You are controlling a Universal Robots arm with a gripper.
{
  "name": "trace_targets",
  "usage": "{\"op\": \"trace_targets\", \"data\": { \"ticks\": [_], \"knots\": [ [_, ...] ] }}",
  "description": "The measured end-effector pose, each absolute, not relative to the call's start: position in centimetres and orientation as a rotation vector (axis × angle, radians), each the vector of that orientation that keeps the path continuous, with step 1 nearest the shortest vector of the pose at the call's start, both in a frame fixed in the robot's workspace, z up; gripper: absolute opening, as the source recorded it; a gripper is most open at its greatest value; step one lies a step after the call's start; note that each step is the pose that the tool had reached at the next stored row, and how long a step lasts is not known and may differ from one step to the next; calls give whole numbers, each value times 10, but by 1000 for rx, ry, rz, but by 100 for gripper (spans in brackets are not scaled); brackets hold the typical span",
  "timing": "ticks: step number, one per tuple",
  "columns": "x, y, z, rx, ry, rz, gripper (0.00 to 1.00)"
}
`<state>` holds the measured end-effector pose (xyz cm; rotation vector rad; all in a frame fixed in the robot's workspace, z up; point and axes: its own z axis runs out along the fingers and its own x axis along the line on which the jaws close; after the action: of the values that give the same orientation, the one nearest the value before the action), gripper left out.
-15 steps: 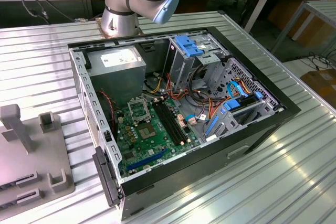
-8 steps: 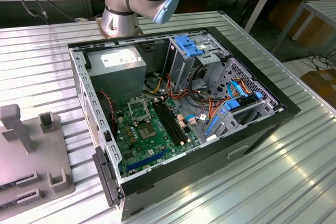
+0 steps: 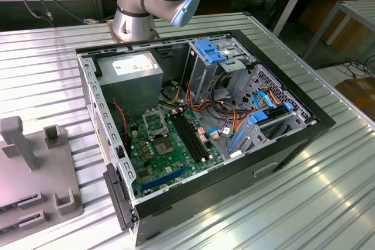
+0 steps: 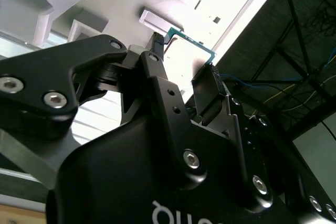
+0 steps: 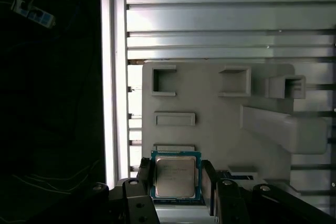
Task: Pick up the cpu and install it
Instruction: 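Pick up the cpu and move it towards the insertion slot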
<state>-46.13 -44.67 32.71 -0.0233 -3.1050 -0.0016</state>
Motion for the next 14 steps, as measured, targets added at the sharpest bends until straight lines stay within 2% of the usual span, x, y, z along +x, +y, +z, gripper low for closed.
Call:
{"op": "trace_targets", "data": {
  "ticks": [14],
  "knots": [
    [-461,-447,333,-23,-3105,-2,47]
  ]
}}
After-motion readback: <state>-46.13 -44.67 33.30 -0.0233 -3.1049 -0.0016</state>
